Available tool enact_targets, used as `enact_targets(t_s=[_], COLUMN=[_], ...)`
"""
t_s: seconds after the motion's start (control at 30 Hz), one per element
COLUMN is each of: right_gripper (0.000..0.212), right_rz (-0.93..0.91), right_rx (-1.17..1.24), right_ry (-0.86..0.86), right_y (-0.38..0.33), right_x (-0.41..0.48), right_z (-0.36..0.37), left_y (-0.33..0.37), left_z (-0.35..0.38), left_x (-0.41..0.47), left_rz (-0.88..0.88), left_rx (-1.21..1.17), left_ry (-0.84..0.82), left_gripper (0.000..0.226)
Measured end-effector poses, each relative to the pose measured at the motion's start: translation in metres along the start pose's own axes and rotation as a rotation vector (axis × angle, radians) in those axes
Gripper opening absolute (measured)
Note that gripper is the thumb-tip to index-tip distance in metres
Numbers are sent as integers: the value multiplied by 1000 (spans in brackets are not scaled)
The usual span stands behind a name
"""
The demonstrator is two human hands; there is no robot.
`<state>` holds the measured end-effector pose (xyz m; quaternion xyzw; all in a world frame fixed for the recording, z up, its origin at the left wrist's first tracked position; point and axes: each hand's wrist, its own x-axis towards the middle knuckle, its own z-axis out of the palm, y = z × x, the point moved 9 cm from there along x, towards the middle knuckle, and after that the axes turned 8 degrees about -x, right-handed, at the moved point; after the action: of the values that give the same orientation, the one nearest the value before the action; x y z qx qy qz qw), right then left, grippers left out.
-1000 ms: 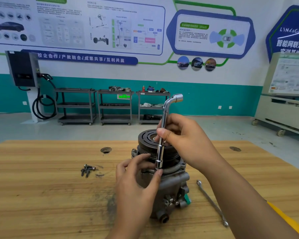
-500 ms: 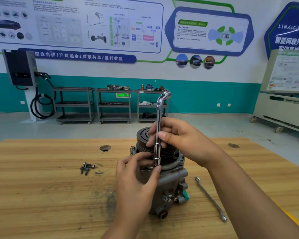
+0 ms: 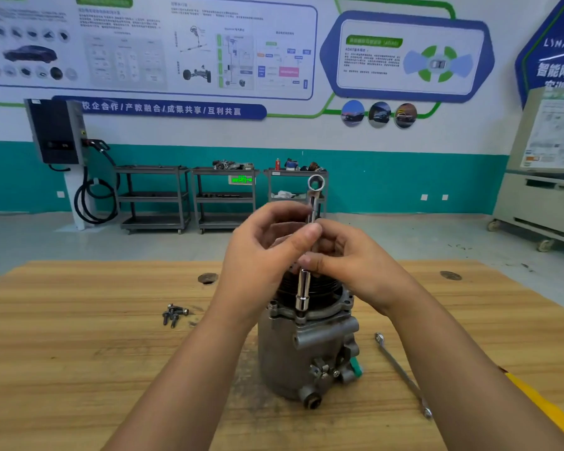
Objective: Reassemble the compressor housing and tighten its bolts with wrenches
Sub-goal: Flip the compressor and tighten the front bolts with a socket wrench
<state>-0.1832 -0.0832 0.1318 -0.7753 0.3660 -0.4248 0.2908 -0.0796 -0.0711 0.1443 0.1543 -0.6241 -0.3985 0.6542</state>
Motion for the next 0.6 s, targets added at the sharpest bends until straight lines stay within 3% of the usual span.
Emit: enact_targets(t_s=[0.1, 0.17, 0.27, 0.4, 0.53, 0.6], right_gripper=[25, 25, 30, 31, 13, 15], right_rz=[-20, -25, -10, -4, -17, -28], right_rx=[2, -17, -8, 66, 80, 77], right_ry=[24, 35, 44, -2, -55, -57], right_y=[-2, -2, 2, 3, -1, -1], right_x=[1, 2, 4, 5, 1, 0], right_z=[2, 2, 2, 2, -1, -3], left_y=[-13, -19, -20, -19, -25, -25], left_z=[-4, -3, 0, 7, 12, 14], left_x=[10, 13, 17, 23, 23, 22], left_rz=[-79, -119, -140, -147, -191, -193], left_rx=[-70, -108, -126, -53, -89, -97], left_ry=[78, 78, 7, -123, -167, -185], left_gripper=[29, 22, 6, 2, 16, 17])
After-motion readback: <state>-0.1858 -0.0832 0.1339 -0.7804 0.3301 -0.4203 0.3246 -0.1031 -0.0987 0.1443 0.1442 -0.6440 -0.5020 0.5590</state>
